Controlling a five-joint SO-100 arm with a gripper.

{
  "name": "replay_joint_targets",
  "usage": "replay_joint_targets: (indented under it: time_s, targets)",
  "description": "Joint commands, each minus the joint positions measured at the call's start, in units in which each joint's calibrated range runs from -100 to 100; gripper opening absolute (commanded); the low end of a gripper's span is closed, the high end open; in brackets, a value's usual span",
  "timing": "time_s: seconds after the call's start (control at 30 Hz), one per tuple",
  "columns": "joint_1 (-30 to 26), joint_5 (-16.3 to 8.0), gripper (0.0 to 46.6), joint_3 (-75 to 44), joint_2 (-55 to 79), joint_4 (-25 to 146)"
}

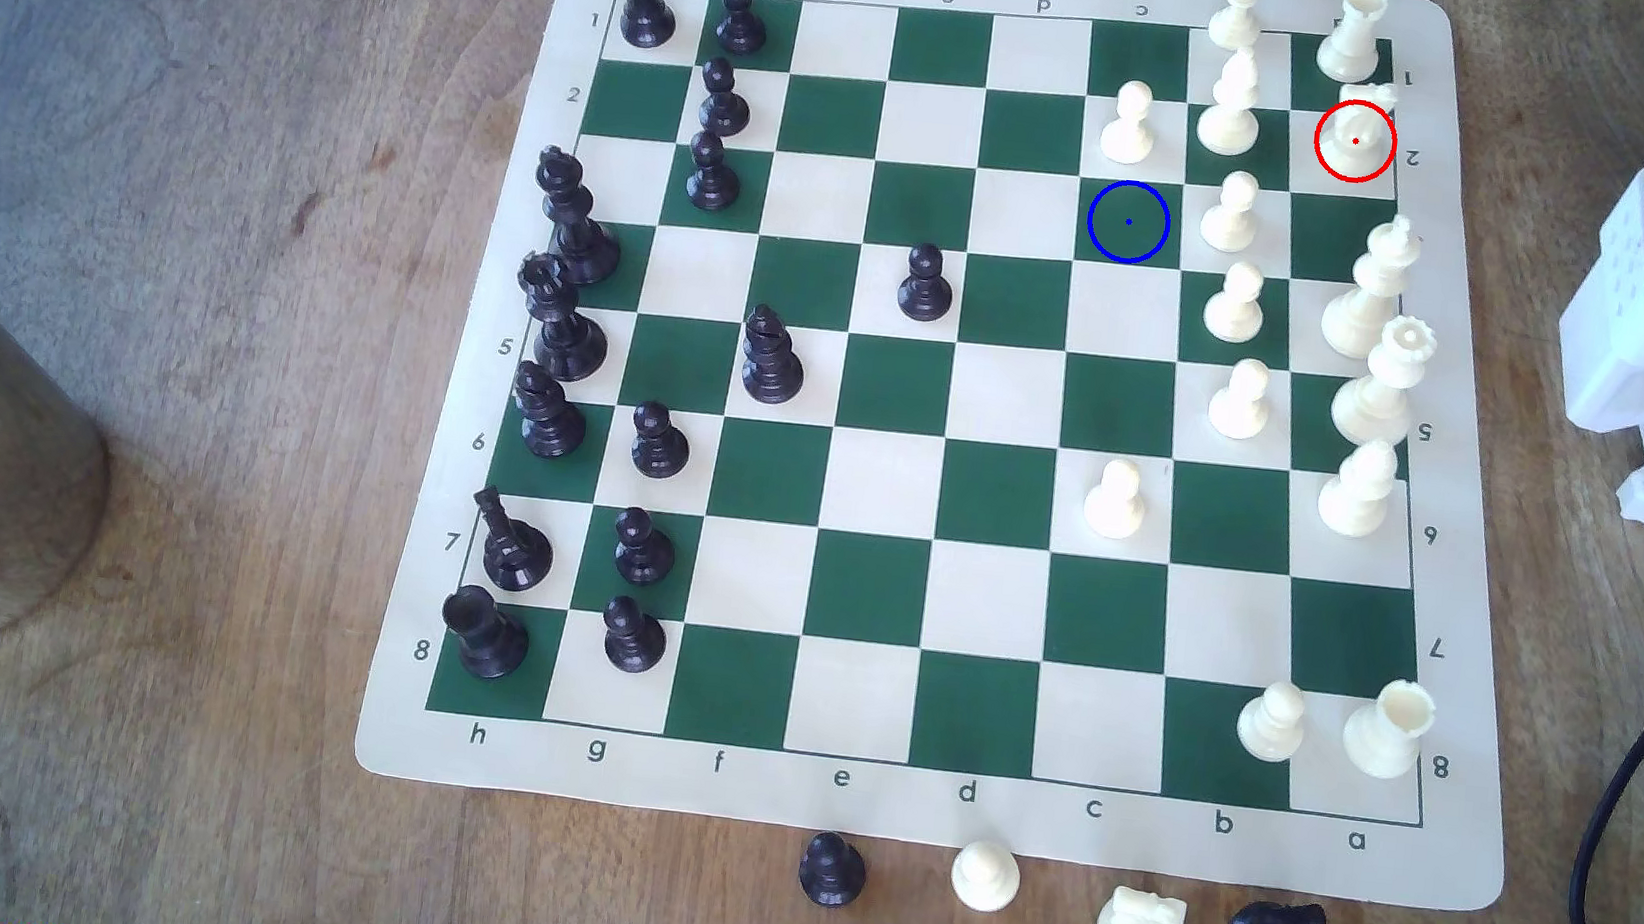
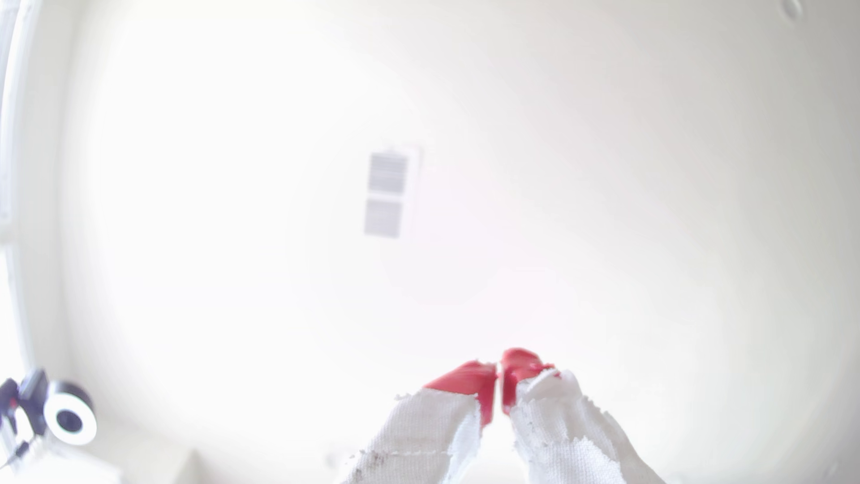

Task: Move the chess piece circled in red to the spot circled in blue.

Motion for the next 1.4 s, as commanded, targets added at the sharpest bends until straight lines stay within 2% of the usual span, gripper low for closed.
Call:
replay_joint_targets:
  time_s: [0.0, 0.43, 0.63, 0.67, 0.77, 0.83, 0.93, 0.97, 1.03, 1.1, 1.17, 1.23, 1.27, 1.37]
  targets:
    - [4.1, 0.0, 0.2, -1.4, 0.1, -1.5]
    - [6.1, -0.2, 0.2, -26.0, 0.1, 48.5]
    - [11.8, 0.0, 0.2, -43.3, 0.1, 76.2]
    - [13.8, 0.0, 0.2, -48.3, 0.2, 86.4]
    - [16.1, -0.7, 0.2, -53.9, 0.2, 99.4]
    - [19.6, -0.7, 0.2, -57.0, 0.2, 111.3]
    - [21.4, -0.7, 0.2, -58.0, 0.2, 118.3]
    - [24.1, -0.6, 0.2, -58.4, 0.1, 124.5]
    - [24.9, 0.0, 0.2, -58.3, 0.1, 129.4]
    - [22.7, 2.7, 1.6, -57.2, 0.1, 139.3]
    - [22.9, 4.7, 2.9, -55.6, 0.1, 146.0]
    - [23.6, 5.7, 4.4, -54.0, 0.2, 149.0]
    - [25.0, 7.3, 4.0, -54.0, 2.7, 151.8]
    - [25.7, 9.8, 3.1, -55.3, 7.4, 157.0]
